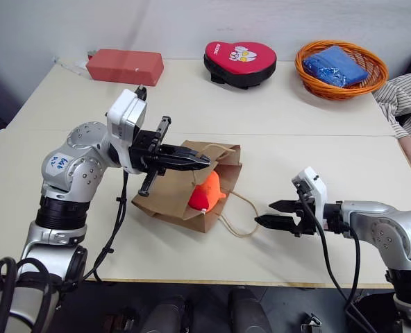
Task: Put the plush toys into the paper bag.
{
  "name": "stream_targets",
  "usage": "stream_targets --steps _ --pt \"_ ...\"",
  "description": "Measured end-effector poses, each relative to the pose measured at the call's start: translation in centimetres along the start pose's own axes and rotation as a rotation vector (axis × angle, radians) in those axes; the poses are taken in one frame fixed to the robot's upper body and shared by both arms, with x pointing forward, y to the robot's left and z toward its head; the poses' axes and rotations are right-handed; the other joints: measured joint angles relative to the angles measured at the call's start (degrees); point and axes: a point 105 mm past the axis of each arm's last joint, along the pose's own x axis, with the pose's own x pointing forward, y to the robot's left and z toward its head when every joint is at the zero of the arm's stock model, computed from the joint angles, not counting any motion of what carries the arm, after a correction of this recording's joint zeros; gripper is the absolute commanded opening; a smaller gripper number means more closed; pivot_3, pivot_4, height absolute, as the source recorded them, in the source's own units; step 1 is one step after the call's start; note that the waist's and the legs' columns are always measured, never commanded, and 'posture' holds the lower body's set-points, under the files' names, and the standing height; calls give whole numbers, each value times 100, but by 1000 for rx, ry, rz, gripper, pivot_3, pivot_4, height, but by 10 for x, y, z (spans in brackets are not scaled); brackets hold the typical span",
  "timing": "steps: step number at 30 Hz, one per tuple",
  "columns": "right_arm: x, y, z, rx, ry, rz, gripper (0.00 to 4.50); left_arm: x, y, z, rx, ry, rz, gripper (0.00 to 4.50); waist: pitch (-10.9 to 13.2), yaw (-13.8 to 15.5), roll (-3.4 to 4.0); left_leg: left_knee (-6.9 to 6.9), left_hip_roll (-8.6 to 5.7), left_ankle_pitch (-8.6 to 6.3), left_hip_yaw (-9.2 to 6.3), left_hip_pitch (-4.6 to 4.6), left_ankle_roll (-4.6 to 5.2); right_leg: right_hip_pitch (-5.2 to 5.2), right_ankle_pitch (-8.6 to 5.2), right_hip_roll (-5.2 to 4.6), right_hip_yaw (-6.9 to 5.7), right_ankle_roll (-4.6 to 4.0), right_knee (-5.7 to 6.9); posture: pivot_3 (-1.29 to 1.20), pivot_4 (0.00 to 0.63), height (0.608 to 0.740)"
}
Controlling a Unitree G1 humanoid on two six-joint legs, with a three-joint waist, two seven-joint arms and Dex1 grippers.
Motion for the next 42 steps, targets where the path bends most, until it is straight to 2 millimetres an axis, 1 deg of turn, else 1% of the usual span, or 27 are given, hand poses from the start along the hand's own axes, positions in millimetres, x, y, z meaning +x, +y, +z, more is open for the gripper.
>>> stream_targets --steps 2,4,5,8,10,11,13,16,17,20,23,24,26,27,29,30,31,33,34,36,38,40,41,42 --pt "2 -1 -8 56 41 -16 4475 -1 0 0 -5 2 3 0 0 7 0 0 0 0 0 0 0 0 0 -1 0 0 -1 0 150 740" --pt "10 3 -10 95 38 4 4085 -1 0 -1 -8 5 7 0 -2 -1 -2 1 0 0 0 1 0 1 0 0 1 0 -1 0 150 740" --pt "18 9 -10 122 31 37 3851 -1 0 -1 -8 4 8 0 -4 -10 -6 -1 2 0 0 2 0 1 0 2 1 0 0 0 150 740" --pt "44 28 -11 197 15 144 2878 -1 0 -1 -13 4 10 0 -3 -4 -1 -1 3 1 2 1 -1 -6 0 2 3 0 6 0 150 740" --pt "52 32 -6 212 2 152 2148 -1 0 -1 -13 4 10 0 -3 1 -1 0 3 0 2 -1 -1 -5 0 0 2 0 5 0 150 740" --pt "53 32 -2 213 -15 147 1851 -1 0 -1 -14 4 10 0 -3 1 -1 0 1 0 2 -2 -1 -4 0 -3 3 0 5 0 150 740" --pt "52 30 2 212 -19 133 1101 -1 0 -1 -13 4 10 0 -3 33 -1 0 0 0 -1 -2 -1 -2 0 -5 -1 0 0 0 150 740" --pt "42 24 8 247 -61 116 50 -1 0 -1 -13 5 11 0 -3 75 -1 -2 0 0 0 -5 0 -2 0 -4 -1 0 -4 0 150 740" --pt "38 23 10 260 -79 117 20 -2 0 -1 -13 6 12 0 -3 77 -2 -2 0 0 1 -5 0 -2 0 -4 0 0 -4 0 150 740" --pt "24 25 24 264 -152 150 20 -3 1 -1 -11 9 16 0 -3 79 -1 -3 0 0 1 -5 0 -3 0 -3 0 0 -4 0 150 740" --pt "2 26 51 245 -257 185 20 -5 3 1 0 1 33 0 -3 47 -1 -3 0 0 3 -4 0 -4 0 -3 1 0 -3 0 150 740" --pt "-6 26 56 229 -276 178 20 -6 3 1 3 -2 39 0 -3 47 -1 -5 0 0 2 -4 0 -4 0 -2 0 0 -4 0 150 740" --pt "-17 22 55 207 -249 118 20 -7 5 2 7 -5 43 0 -3 46 -1 -9 0 0 1 -4 1 -4 0 -2 -1 0 -4 0 150 740" --pt "-21 18 48 195 -204 63 185 -8 5 1 5 -6 46 0 -3 62 -1 -12 0 -1 1 -5 2 -3 0 -3 -1 0 -4 0 150 740" --pt "-21 15 30 184 -108 3 597 -9 7 0 1 -10 50 0 -3 85 -2 -12 0 -2 1 -9 4 -2 0 -2 -1 0 -4 0 150 740" --pt "-19 17 22 178 -66 0 890 -8 7 0 2 -11 49 0 -3 99 -2 -11 0 -3 2 -10 5 -2 0 -2 0 0 -4 0 150 740" --pt "-15 20 12 170 -11 -4 1286 -7 7 1 5 -15 47 0 -3 115 -2 -9 0 -3 2 -10 6 -1 0 -2 0 1 -4 0 150 740" --pt "-9 23 2 161 29 1 1878 -5 6 1 8 -25 43 0 -3 116 -2 -7 0 -4 4 -10 6 -3 1 -2 2 1 -6 0 150 740" --pt "-7 25 -3 161 49 6 2258 -4 7 1 9 -31 40 0 -3 124 -2 -6 0 -4 4 -10 7 -3 1 -1 2 1 -15 0 150 740" --pt "-6 24 -8 178 60 -1 2957 -2 7 1 9 -36 39 0 -3 136 -2 -4 0 -4 3 -10 7 -2 1 -2 2 1 -13 0 150 740" --pt "-6 23 -18 211 85 -5 3651 -2 7 1 9 -37 45 0 -3 142 -2 -4 0 -4 3 -10 7 -2 1 -2 2 1 -14 0 150 740" --pt "-6 27 -28 252 109 21 4348 -2 8 3 6 -52 57 0 -2 144 -3 -4 0 -4 3 -10 6 -2 1 -2 1 1 -14 0 150 740" --pt "-5 30 -32 272 114 45 4467 -4 9 6 6 -67 69 0 -2 145 -3 -4 0 -4 3 -10 7 -2 1 -2 1 1 -15 0 150 740" --pt "-4 33 -35 288 108 66 4467 -6 10 8 11 -74 79 0 -2 140 -3 -4 0 -4 2 -10 7 -2 1 -2 1 1 -15 0 150 740"
